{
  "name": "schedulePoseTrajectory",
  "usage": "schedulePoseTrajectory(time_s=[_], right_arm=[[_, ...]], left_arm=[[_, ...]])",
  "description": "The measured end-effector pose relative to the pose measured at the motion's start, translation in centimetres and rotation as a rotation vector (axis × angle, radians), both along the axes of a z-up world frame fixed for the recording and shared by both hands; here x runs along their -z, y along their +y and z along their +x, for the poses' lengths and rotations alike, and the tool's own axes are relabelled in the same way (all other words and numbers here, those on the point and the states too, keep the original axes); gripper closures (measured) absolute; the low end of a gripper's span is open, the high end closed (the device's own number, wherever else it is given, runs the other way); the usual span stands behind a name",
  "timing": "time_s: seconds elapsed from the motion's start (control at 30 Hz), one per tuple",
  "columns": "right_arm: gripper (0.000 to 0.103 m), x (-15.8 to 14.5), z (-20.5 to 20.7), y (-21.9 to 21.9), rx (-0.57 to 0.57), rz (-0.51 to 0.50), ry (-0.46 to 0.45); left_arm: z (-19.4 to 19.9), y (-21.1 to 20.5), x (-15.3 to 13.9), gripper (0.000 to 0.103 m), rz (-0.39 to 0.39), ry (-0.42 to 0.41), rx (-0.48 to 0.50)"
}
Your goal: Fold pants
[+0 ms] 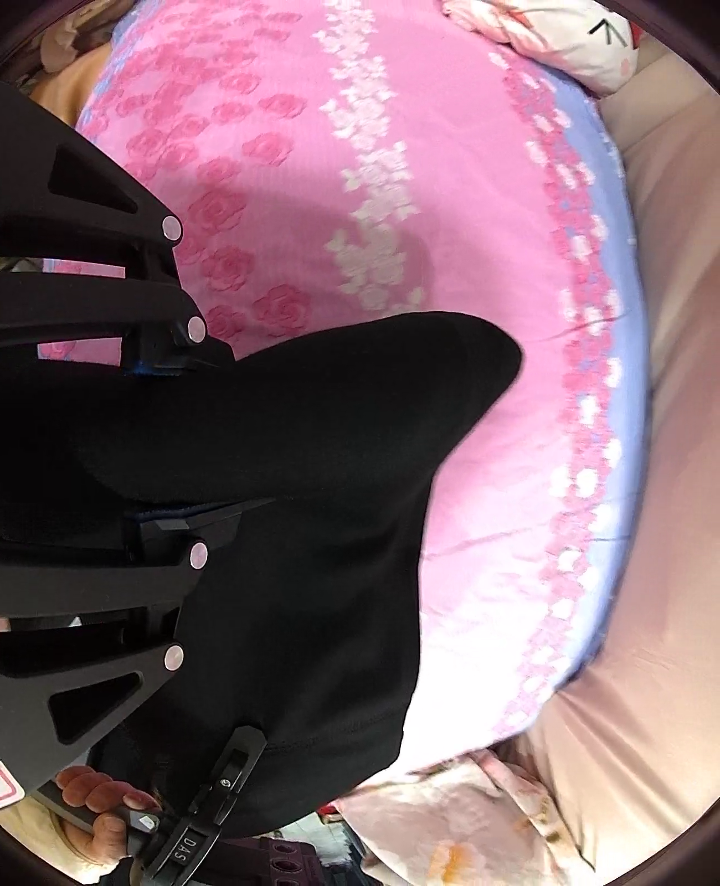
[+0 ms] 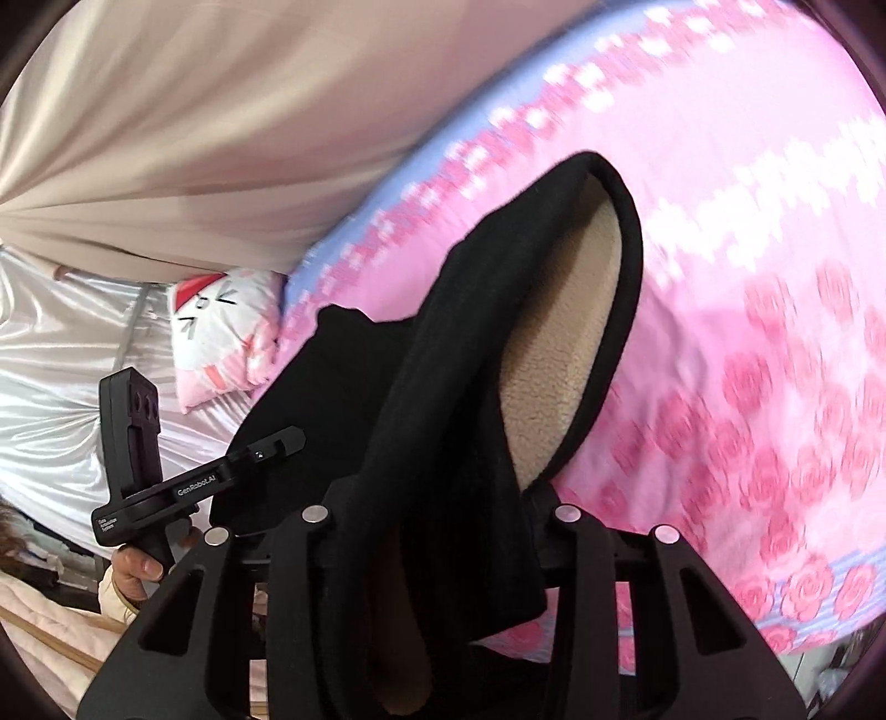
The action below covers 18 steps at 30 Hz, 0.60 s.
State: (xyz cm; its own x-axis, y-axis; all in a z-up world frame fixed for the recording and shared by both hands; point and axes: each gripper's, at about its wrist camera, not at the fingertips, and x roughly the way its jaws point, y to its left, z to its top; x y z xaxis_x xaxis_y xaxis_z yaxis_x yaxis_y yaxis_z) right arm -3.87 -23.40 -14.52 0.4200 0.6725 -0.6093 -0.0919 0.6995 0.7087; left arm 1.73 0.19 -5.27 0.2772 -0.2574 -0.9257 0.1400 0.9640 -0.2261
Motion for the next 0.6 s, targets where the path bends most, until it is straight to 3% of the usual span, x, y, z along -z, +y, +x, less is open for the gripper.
schedulePoseTrajectory(time_s=[0.2,0.37,0.43,0.5,0.6], right_arm=[[0.065,-6.5,5.2,0.7,-0.007,0.024,-0.183],[0.065,-7.9,12.9,1.1,-0.007,0.012,-0.285],[0.065,-6.2,16.5,1.6,-0.001,0.012,-0.277],[0.065,-3.1,19.6,2.0,0.013,-0.011,-0.239],[0.057,4.2,23.8,1.9,0.039,-0.042,-0.11]], left_arm=[[3.4,1.1,-7.0,0.075,-0.05,-0.173,-0.021],[9.8,0.8,-10.5,0.075,-0.031,-0.355,-0.018],[12.4,0.7,-10.0,0.075,-0.015,-0.384,-0.02],[15.7,0.7,-7.6,0.074,-0.009,-0.387,-0.028],[19.8,1.1,-0.7,0.073,-0.024,-0.32,-0.057]])
